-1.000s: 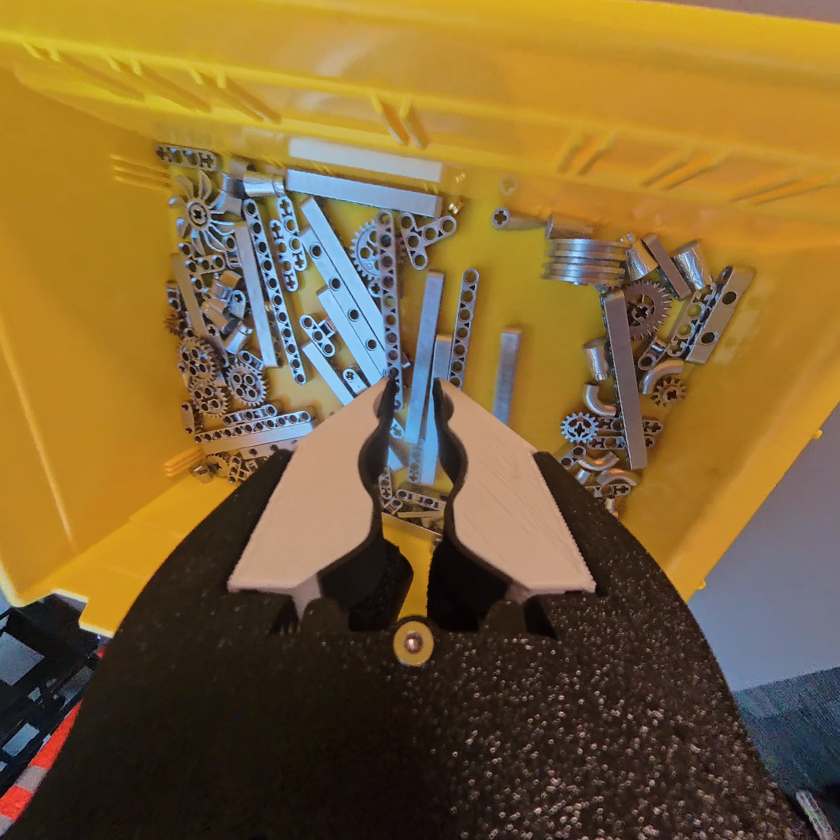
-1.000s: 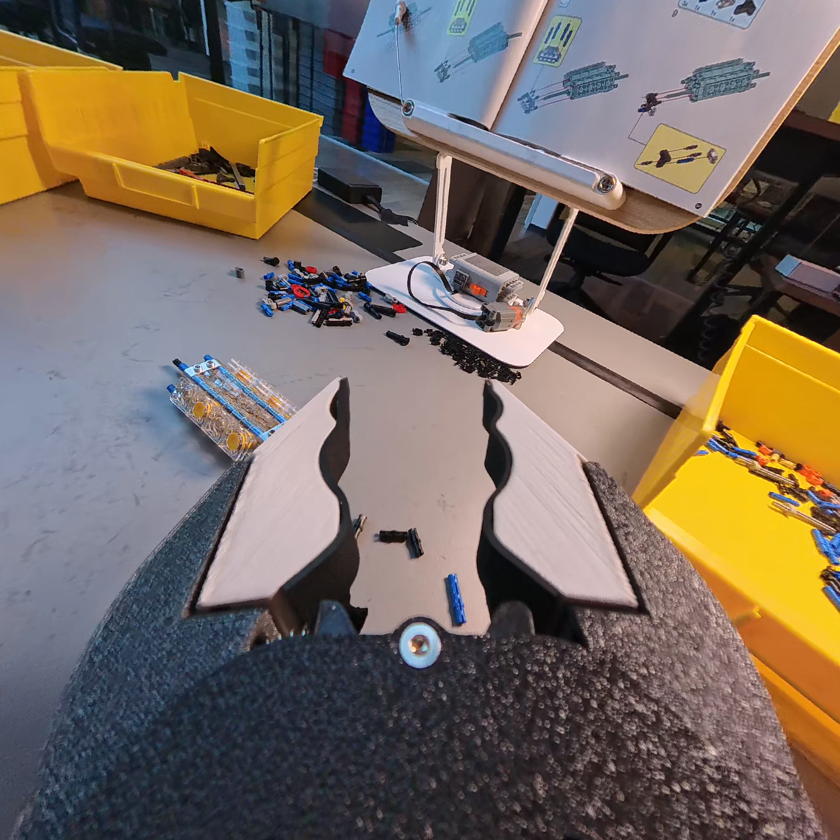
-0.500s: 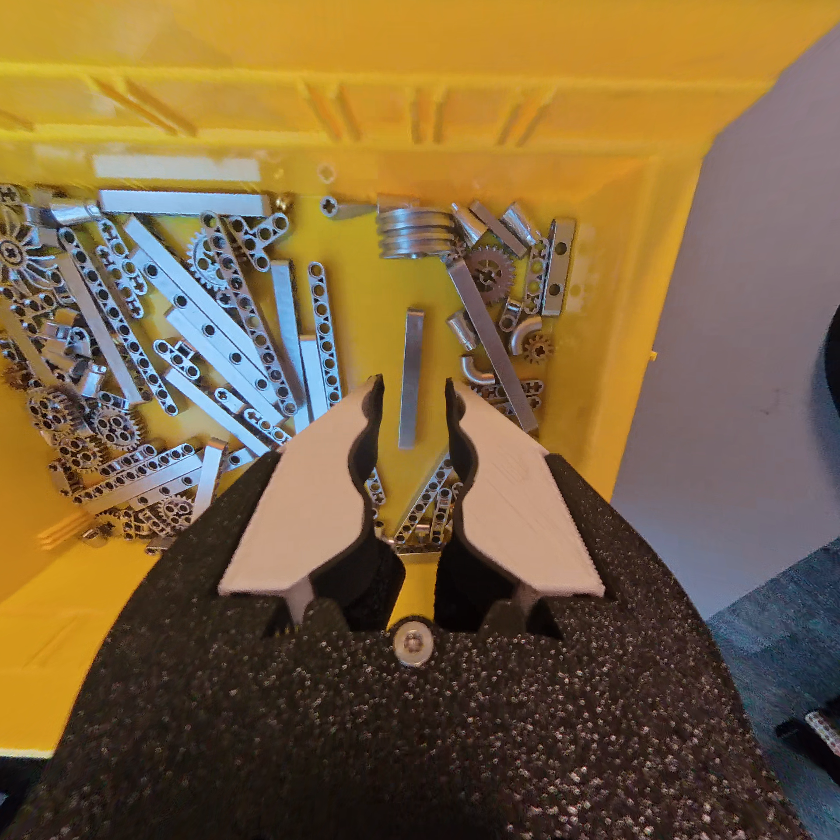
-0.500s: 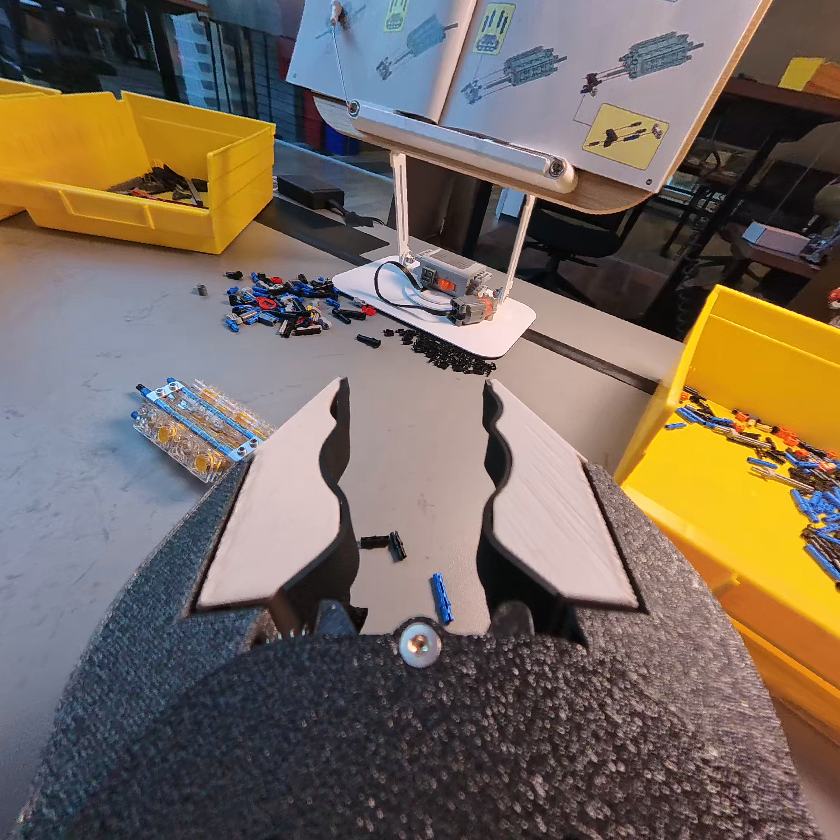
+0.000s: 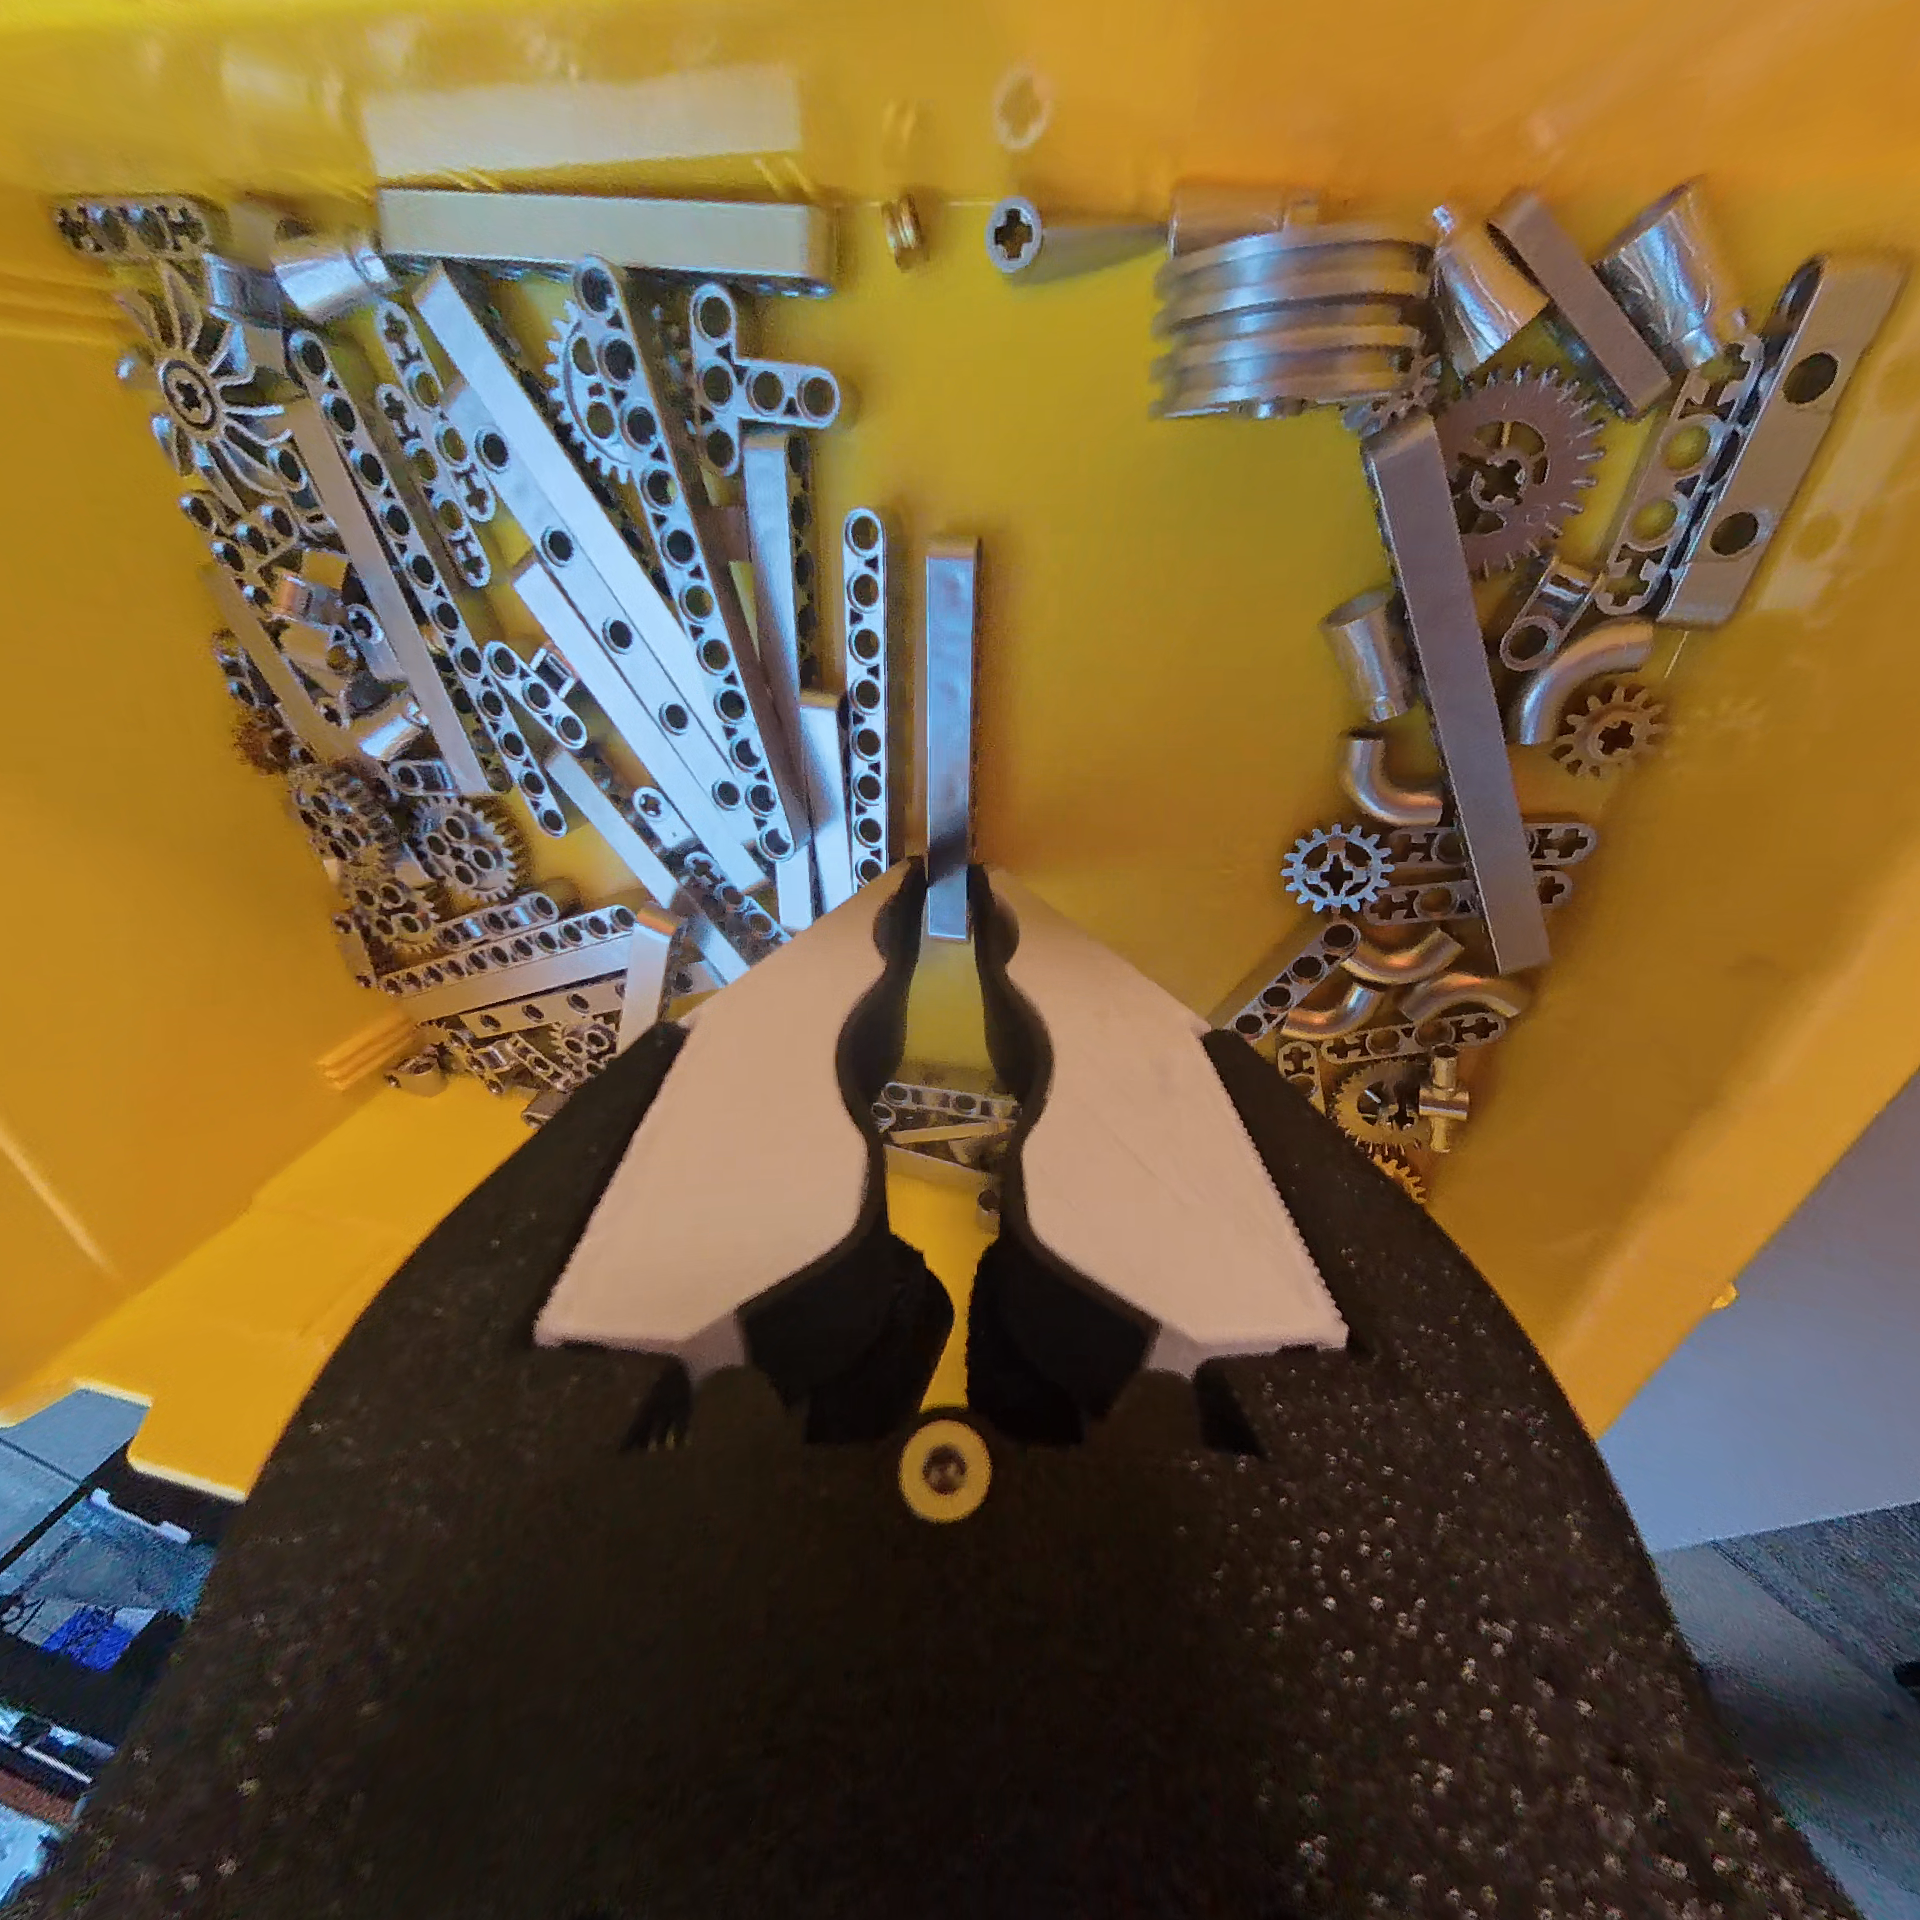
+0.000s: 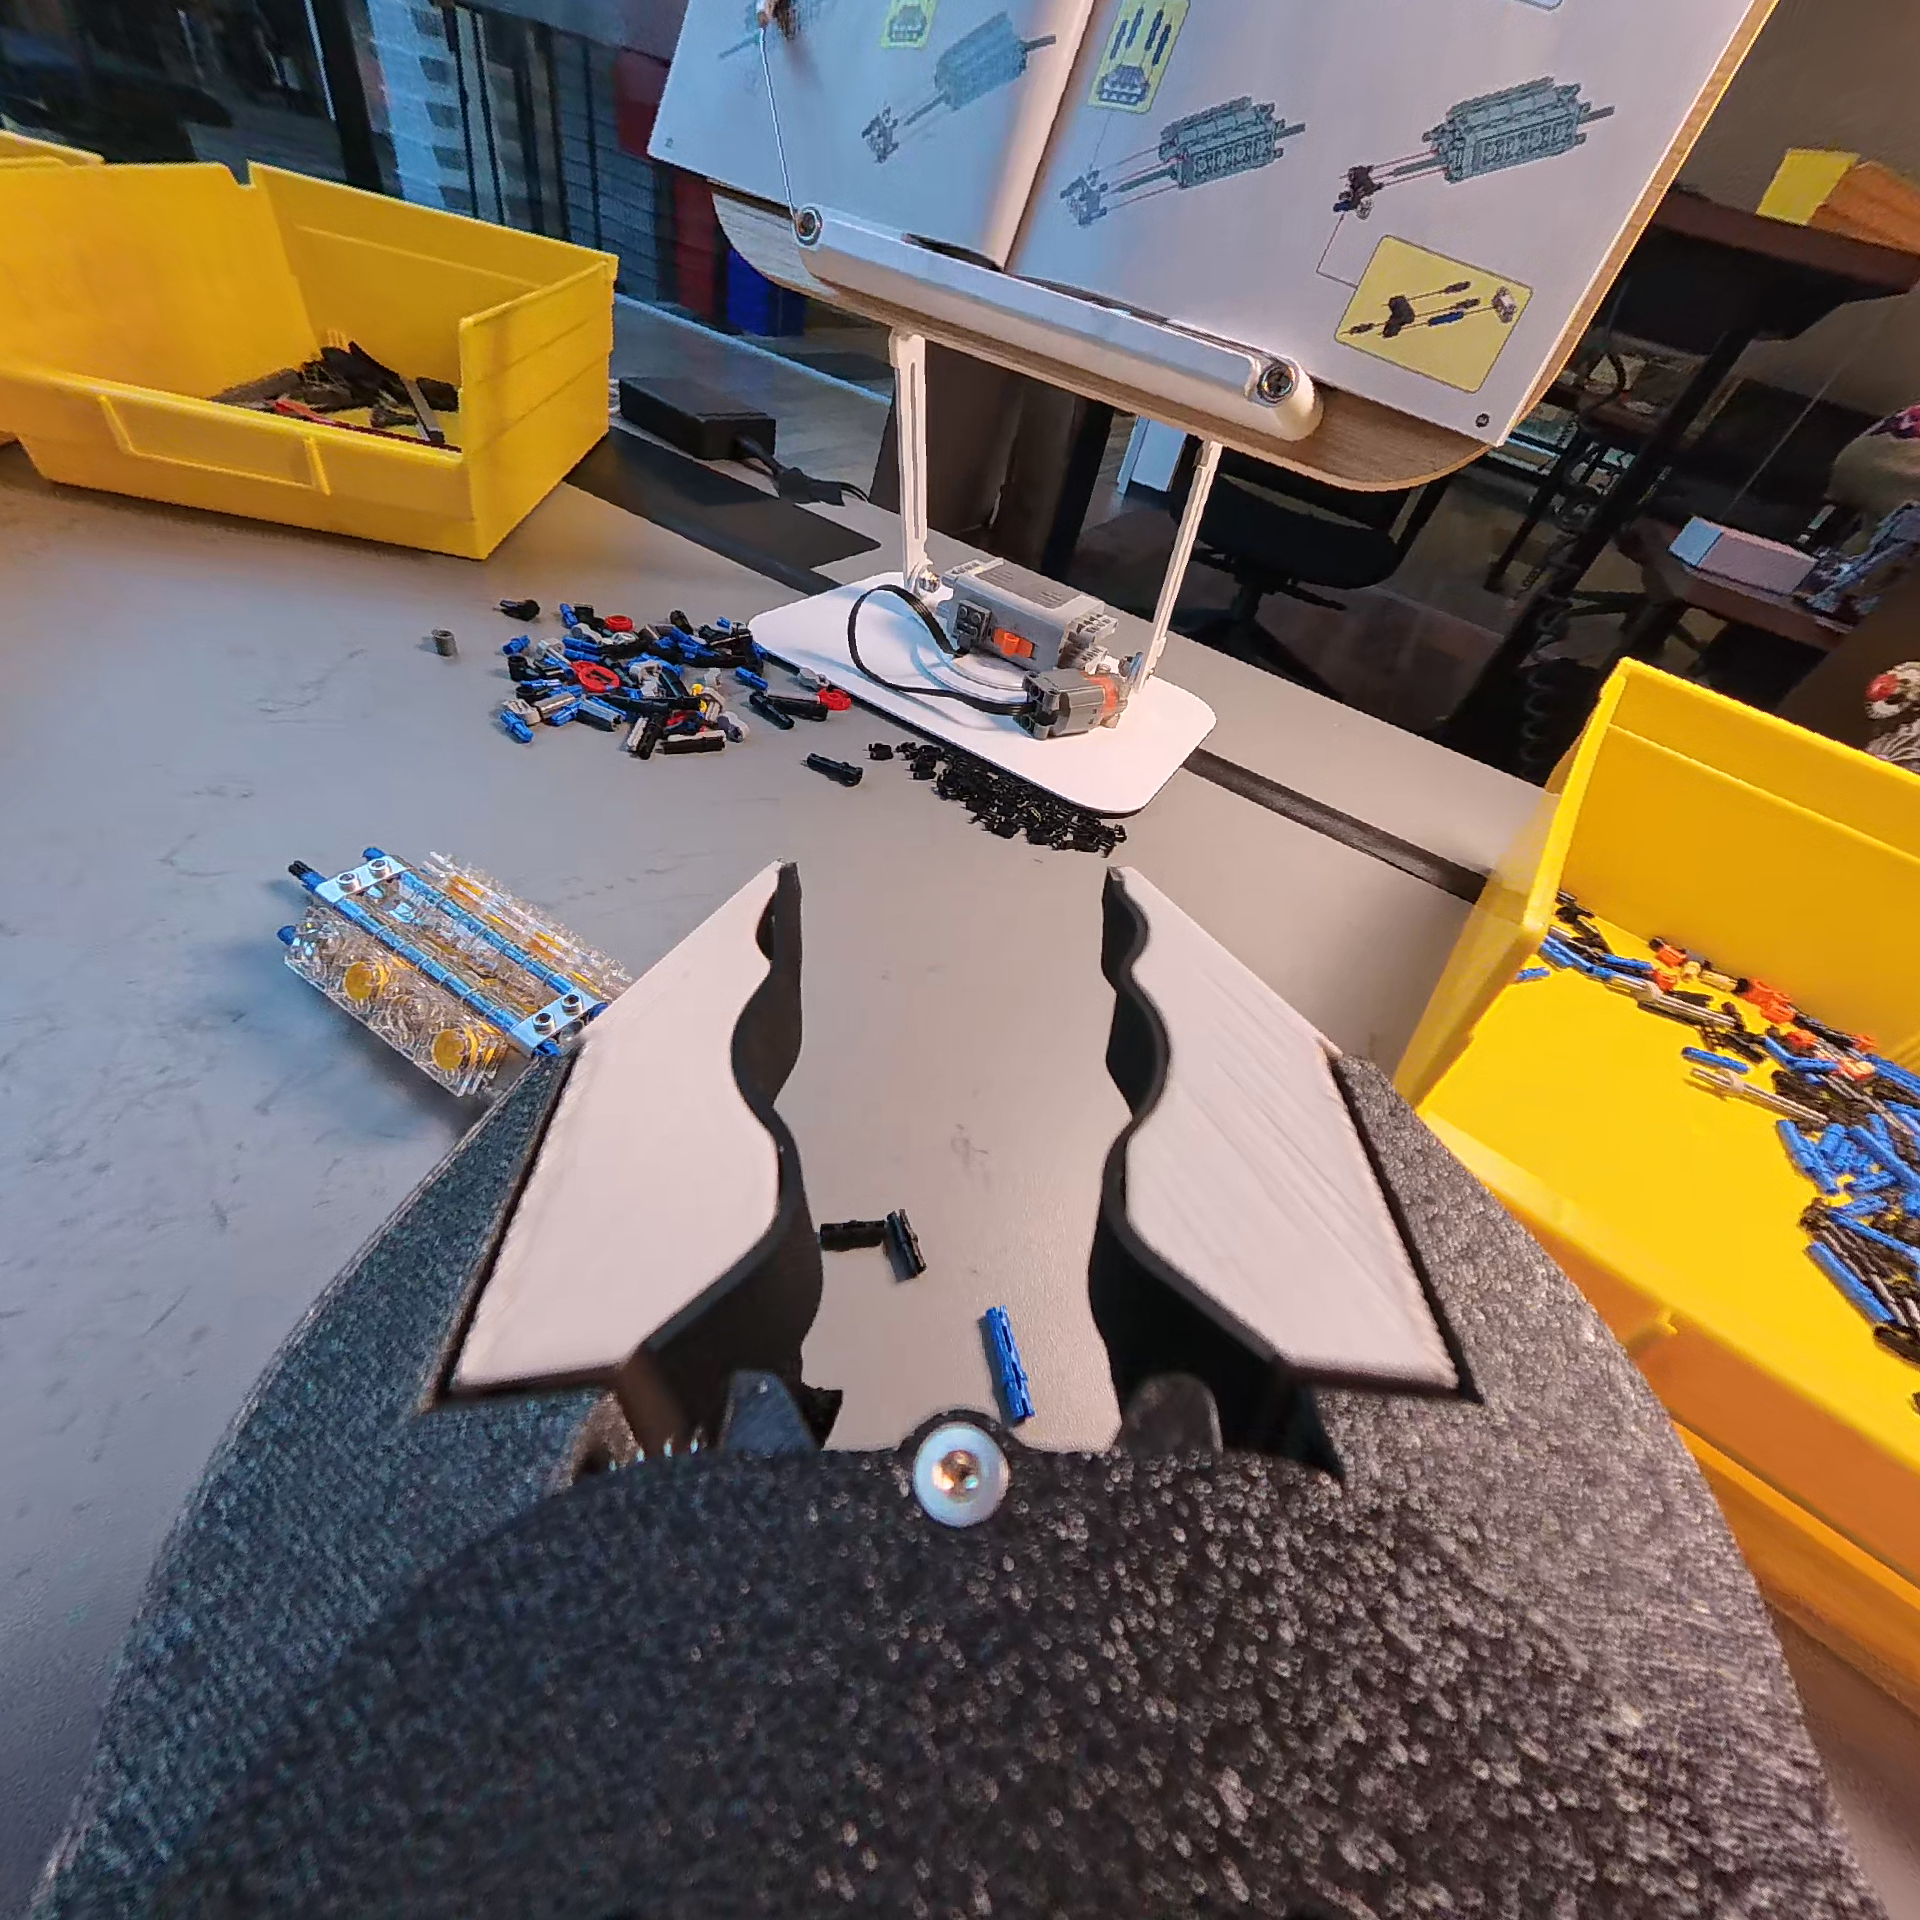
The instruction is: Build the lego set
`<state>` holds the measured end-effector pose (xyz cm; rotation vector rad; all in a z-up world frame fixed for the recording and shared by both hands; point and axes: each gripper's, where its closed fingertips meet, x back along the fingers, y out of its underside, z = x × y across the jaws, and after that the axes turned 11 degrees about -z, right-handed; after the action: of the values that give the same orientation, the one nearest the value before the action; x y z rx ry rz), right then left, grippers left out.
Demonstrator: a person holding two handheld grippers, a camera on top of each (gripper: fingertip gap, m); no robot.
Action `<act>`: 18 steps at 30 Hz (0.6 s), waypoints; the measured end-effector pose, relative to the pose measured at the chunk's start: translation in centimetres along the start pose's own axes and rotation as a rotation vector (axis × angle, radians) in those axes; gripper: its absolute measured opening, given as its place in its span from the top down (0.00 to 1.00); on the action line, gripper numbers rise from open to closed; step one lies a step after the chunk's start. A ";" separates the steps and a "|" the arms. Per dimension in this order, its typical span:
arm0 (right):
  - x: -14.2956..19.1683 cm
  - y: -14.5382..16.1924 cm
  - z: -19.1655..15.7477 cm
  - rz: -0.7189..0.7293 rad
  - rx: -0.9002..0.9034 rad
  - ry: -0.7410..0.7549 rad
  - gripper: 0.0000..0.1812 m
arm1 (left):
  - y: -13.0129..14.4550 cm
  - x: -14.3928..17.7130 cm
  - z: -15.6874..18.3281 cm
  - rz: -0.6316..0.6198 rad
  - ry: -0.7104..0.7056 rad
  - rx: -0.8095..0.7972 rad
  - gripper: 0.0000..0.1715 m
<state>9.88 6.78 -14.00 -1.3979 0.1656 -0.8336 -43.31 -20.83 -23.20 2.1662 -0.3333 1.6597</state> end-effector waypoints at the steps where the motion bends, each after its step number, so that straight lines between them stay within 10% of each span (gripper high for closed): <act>1: 0.0 0.0 0.0 -0.001 -0.001 0.000 0.69 | 0.0 0.2 -0.1 0.006 -0.003 0.005 0.95; 18: -0.8 0.5 -0.7 -0.053 0.044 0.008 0.69 | -0.9 2.6 6.5 0.160 0.207 -0.090 0.76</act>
<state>9.12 6.70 -14.89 -1.3623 0.1163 -0.8820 -36.56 -22.74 -22.35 1.9252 -0.5209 1.8984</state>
